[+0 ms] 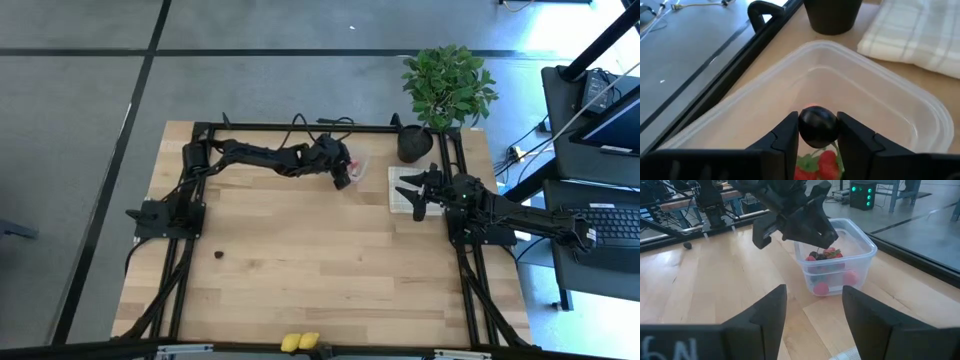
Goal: Pick and placing Produce into tupperware
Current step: Put the black cherry into the transparent container
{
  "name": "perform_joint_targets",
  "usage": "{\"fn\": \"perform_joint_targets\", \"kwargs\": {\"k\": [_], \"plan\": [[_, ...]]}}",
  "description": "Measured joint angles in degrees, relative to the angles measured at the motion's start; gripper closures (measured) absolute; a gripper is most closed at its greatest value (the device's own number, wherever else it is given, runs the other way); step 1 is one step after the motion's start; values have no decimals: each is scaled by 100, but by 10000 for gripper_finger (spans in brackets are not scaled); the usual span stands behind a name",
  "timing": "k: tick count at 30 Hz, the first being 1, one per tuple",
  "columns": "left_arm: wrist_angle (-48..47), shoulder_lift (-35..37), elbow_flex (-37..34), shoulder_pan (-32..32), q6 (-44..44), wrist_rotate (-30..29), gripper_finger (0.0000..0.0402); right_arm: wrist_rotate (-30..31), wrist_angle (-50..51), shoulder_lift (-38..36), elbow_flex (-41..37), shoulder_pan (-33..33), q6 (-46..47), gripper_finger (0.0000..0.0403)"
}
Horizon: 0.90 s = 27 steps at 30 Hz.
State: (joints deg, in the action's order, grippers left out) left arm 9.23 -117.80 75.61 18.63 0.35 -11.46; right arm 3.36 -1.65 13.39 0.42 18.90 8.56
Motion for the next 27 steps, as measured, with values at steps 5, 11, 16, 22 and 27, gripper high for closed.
{"fn": "perform_joint_targets", "kwargs": {"k": [5, 11, 16, 22, 27], "plan": [[-134, 0, 0, 18, -77, 0, 296, 0, 0, 0, -1, 0, 15, 208], [-416, 0, 2, 13, -151, 28, 281, -1, 0, 0, -1, 1, 12, 208], [-385, 0, 2, 16, -141, 24, 293, -2, 0, 0, -1, 0, 12, 208], [-366, 0, 2, 16, -134, 20, 284, -2, 0, 0, -1, 0, 10, 208], [-365, 0, 2, 18, -134, 17, 275, -2, 0, 0, -1, 1, 8, 208]]}}
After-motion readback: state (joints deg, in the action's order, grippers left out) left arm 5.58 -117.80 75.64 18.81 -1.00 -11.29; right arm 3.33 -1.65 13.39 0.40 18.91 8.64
